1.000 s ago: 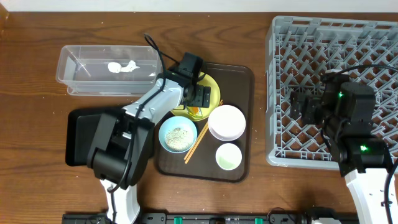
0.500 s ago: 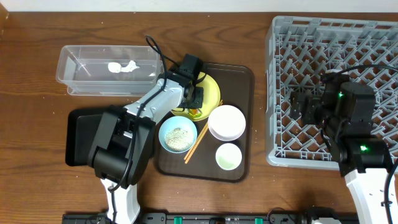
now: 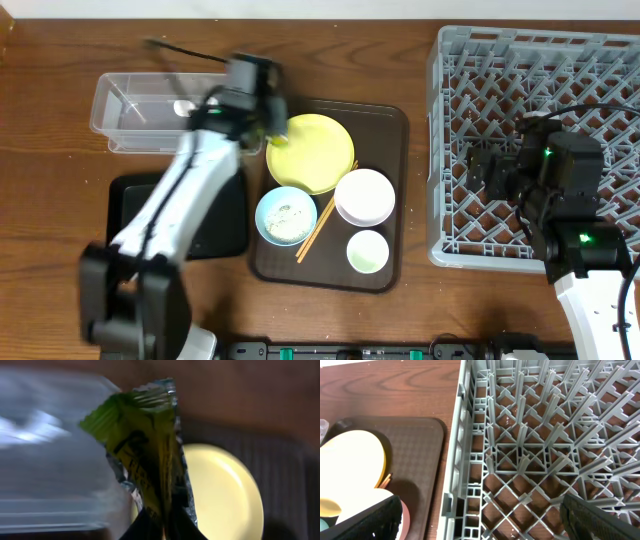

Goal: Sort waste into correct bins and load items into the dishwasher rack
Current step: 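Carry the wrapper left and release it into the clear bin, then reach the left gripper down and grasp the light-blue rice bowl, then lift the blue bowl left over the black tray, then tilt the blue bowl to pour rice onto the black tray, then return the blue bowl to the brown tray and release it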

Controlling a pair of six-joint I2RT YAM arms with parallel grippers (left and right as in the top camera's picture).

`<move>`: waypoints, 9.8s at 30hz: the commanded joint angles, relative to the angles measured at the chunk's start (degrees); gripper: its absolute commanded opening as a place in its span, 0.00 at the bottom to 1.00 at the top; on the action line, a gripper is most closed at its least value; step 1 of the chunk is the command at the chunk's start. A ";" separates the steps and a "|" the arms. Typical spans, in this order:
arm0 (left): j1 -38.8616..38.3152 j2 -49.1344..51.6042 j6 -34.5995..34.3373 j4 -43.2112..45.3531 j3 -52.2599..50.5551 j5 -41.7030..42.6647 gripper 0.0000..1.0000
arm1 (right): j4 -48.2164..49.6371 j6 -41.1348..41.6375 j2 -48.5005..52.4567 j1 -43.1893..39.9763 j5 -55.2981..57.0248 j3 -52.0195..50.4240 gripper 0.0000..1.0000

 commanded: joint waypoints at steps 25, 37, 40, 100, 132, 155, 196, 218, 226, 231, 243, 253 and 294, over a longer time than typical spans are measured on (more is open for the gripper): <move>12.92 -0.44 -0.15 1.20 0.26 -1.75 0.71 | -0.46 0.46 0.02 0.33 -0.28 1.14 0.99; 6.36 -4.00 -2.62 -13.40 0.28 2.84 0.90 | -0.63 0.46 0.02 0.33 -0.28 1.14 0.99; 2.29 -5.64 -5.66 -16.63 0.26 2.86 0.91 | -0.63 0.46 0.02 0.33 -0.28 1.14 0.99; -21.55 -4.79 -12.90 -17.00 -11.47 1.38 0.06 | -0.85 0.44 0.02 0.33 -0.26 1.14 0.99; 34.47 1.11 26.16 -32.96 -12.15 66.60 0.06 | -0.85 -0.68 0.02 0.33 -0.24 1.14 0.99; 46.49 11.37 23.58 -35.06 -12.15 79.58 0.06 | -0.85 -0.66 0.02 0.33 -0.24 1.14 0.99; 46.51 11.34 52.63 -44.83 -12.13 86.42 0.06 | -0.85 -1.09 0.02 0.33 -0.20 1.14 0.99; 47.21 11.34 33.44 -41.11 -12.09 83.47 0.06 | -1.75 -1.05 0.02 0.33 -0.26 1.14 0.99; 47.25 11.08 43.41 -41.07 -12.04 82.29 0.06 | -1.75 -1.05 0.02 0.33 -0.26 1.14 0.99; 47.25 10.75 46.23 -43.60 -12.04 83.38 0.06 | -1.75 -1.05 0.02 0.33 -0.26 1.14 0.99; 46.66 7.96 47.82 -46.66 -12.00 80.74 0.06 | -1.70 -1.05 0.02 0.33 -0.26 1.14 0.99; 37.62 -6.73 46.84 -47.04 -11.89 68.04 0.06 | -1.53 -1.05 0.02 0.33 -0.26 1.14 0.99; -14.49 1.07 5.18 -18.16 -11.91 13.70 0.44 | -0.70 -1.05 0.02 0.33 1.01 1.14 0.99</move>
